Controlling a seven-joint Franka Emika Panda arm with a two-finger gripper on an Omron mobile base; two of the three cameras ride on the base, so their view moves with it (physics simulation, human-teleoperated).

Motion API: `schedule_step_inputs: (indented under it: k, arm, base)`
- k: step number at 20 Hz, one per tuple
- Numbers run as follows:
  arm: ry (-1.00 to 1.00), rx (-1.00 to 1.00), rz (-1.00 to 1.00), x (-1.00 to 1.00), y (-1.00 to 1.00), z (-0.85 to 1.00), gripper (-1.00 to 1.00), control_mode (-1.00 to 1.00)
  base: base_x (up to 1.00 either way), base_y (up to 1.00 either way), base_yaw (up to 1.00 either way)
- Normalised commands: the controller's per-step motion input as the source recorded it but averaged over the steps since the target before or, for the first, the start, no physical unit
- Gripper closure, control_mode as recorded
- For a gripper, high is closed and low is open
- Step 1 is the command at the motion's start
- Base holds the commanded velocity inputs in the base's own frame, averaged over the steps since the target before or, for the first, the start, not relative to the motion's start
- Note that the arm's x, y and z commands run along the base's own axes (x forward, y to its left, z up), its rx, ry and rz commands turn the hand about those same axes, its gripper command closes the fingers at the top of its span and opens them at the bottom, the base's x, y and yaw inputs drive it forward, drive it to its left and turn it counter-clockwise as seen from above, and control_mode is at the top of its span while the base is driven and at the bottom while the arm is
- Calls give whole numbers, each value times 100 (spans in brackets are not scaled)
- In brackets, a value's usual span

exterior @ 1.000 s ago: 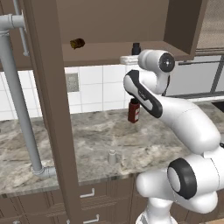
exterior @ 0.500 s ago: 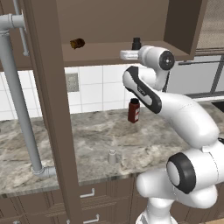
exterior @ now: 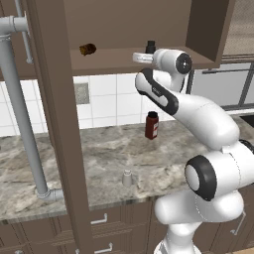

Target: Pick the shaker and shaker from the counter and place them in the cabinet.

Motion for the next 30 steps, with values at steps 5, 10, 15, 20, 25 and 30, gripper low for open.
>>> schedule_step_inputs:
  k: [5, 10, 15, 20, 25, 30]
  arm:
    - [3, 6, 5, 33, 0, -47, 100, -100]
    - [1, 3, 6, 17, 0, -61, 100, -100]
    - [1, 0, 7, 1, 0, -86, 100, -100]
    - [4, 0, 5, 11, 0, -87, 100, -100]
    - [4, 0, 1, 31, 0, -68, 100, -100]
    - [1, 0, 0, 31, 0, -56, -100, -100]
  base:
    - [0, 0, 0]
    - [0, 0, 0]
    - [0, 0, 0]
    - [0, 0, 0]
    - [0, 0, 0]
    - [0, 0, 0]
